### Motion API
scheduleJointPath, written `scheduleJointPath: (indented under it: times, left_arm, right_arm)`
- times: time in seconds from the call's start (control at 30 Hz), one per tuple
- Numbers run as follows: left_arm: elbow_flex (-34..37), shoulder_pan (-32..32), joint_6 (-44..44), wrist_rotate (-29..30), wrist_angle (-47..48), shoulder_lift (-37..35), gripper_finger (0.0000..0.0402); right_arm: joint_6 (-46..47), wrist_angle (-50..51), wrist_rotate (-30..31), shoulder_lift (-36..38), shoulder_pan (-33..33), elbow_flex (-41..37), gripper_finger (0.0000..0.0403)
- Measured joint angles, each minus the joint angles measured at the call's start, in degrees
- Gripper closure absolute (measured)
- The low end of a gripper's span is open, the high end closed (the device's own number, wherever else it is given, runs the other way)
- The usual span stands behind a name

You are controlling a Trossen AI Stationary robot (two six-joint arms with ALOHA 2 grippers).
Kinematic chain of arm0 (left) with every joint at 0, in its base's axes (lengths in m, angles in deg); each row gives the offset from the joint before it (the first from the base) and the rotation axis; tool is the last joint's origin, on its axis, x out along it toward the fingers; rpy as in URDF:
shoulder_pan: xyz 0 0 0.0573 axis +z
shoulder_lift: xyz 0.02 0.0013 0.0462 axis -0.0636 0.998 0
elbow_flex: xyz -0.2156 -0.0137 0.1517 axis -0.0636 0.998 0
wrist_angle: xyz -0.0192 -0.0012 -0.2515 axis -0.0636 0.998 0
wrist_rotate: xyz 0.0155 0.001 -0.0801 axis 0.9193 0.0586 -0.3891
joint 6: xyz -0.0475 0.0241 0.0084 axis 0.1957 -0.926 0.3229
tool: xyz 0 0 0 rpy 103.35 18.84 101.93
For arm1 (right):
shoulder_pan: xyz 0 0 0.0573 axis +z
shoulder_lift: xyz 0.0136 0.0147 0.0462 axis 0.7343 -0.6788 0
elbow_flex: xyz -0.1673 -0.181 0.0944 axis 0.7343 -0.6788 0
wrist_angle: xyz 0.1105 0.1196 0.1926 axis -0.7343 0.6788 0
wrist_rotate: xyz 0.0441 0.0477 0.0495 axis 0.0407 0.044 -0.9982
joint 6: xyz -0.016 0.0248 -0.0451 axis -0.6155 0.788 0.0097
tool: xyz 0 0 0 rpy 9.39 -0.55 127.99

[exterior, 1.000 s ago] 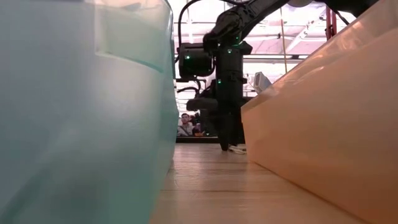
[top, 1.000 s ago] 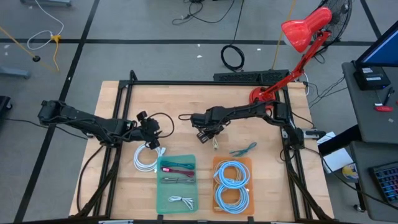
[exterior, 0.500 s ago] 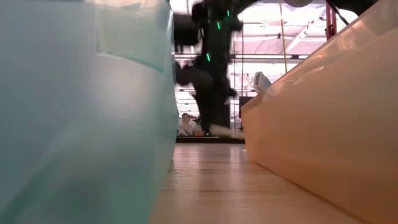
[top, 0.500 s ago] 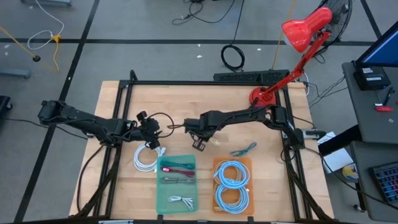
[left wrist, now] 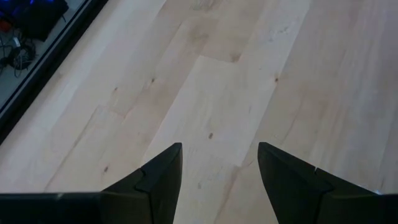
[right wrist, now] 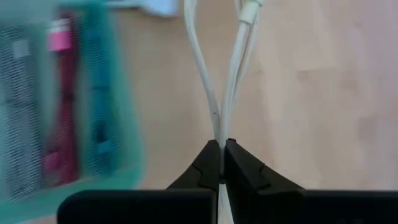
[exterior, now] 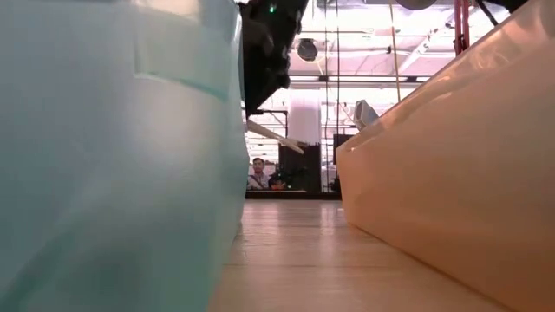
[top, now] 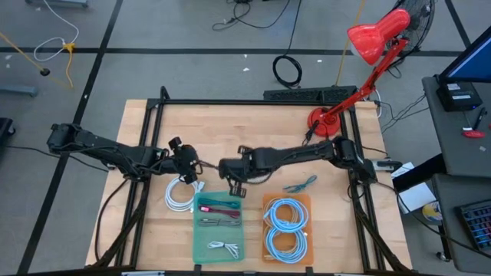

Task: Pick & Place USB Port
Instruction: Put the gray charger cable into the green bin

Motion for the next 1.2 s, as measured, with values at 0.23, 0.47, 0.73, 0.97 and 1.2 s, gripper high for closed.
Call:
scheduleJointPath:
  times: [0.23, 0.47, 0.73, 0.97, 1.2]
  left_arm:
    - [0.00, 0.02, 1.03, 0.02, -0.07, 0.00, 0.0188]
    - [0.00, -0.07, 2.28, -0.02, 0.81, 0.00, 0.0188]
    - [0.00, -0.07, 7.38, -0.58, 6.28, 0.00, 0.0188]
    - [0.00, -2.44, 11.61, -0.80, 10.21, 0.01, 0.0188]
    - [0.00, -5.94, 14.74, -0.28, 11.51, 0.02, 0.0188]
  right_arm:
    - [-0.02, -5.99, -0.24, 0.04, 5.87, 0.87, 0.0402]
    - [-1.82, -14.95, 1.03, 0.26, 11.34, 3.52, 0.0402]
    - [-0.64, -19.75, 6.31, -0.76, 16.15, 3.48, 0.0402]
    - [2.13, -27.30, -0.20, -5.18, 18.38, 3.48, 0.0403]
    - [6.23, -21.16, 0.05, -6.58, 19.15, 3.37, 0.0403]
